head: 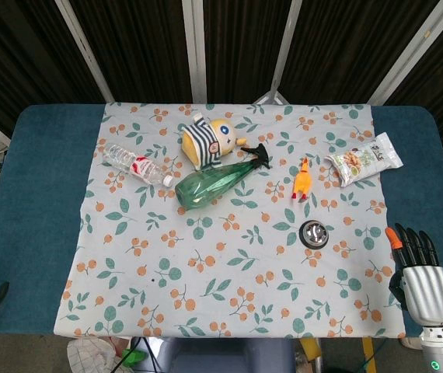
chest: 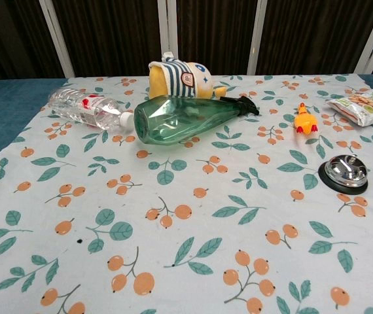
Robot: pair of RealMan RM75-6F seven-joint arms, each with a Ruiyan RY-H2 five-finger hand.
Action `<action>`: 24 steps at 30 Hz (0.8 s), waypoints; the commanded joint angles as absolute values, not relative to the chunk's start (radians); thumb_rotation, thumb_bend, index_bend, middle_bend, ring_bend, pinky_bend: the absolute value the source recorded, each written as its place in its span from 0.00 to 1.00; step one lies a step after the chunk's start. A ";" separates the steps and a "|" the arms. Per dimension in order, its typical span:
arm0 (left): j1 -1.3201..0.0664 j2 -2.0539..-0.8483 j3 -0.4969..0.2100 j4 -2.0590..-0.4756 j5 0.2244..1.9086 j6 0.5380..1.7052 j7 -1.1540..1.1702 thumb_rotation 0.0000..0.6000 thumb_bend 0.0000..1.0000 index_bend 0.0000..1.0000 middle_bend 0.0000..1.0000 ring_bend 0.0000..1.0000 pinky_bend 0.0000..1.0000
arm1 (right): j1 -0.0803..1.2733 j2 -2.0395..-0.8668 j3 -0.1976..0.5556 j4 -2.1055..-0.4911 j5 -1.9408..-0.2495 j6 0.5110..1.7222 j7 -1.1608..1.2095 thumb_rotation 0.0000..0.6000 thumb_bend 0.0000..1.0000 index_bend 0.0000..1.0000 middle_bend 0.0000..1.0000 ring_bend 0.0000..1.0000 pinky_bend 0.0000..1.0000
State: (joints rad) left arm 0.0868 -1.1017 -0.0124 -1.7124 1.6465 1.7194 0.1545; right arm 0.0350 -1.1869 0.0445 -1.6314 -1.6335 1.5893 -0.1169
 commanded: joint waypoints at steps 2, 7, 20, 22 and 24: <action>0.083 -1.104 -0.016 -1.710 1.648 1.718 0.154 1.00 0.40 0.05 0.00 0.03 0.16 | 0.037 -1.186 0.043 -1.633 -1.632 1.583 -0.121 1.00 1.00 0.01 0.00 0.00 0.00; 0.085 -1.104 -0.009 -1.705 1.666 1.724 0.154 1.00 0.40 0.05 0.00 0.03 0.16 | 0.036 -1.183 0.035 -1.639 -1.642 1.582 -0.129 1.00 1.00 0.01 0.00 0.00 0.00; 0.093 -1.103 -0.001 -1.711 1.672 1.729 0.161 1.00 0.40 0.05 0.00 0.03 0.16 | 0.043 -1.183 0.023 -1.647 -1.653 1.564 -0.121 1.00 1.00 0.01 0.00 0.00 0.00; 0.095 -1.101 0.005 -1.714 1.674 1.726 0.164 1.00 0.40 0.05 0.00 0.03 0.16 | 0.045 -1.192 0.021 -1.645 -1.661 1.564 -0.131 1.00 1.00 0.01 0.00 0.00 0.00; 0.097 -1.098 0.007 -1.717 1.671 1.725 0.162 1.00 0.40 0.05 0.00 0.03 0.16 | 0.053 -1.201 0.020 -1.646 -1.675 1.558 -0.148 1.00 1.00 0.01 0.00 0.00 0.00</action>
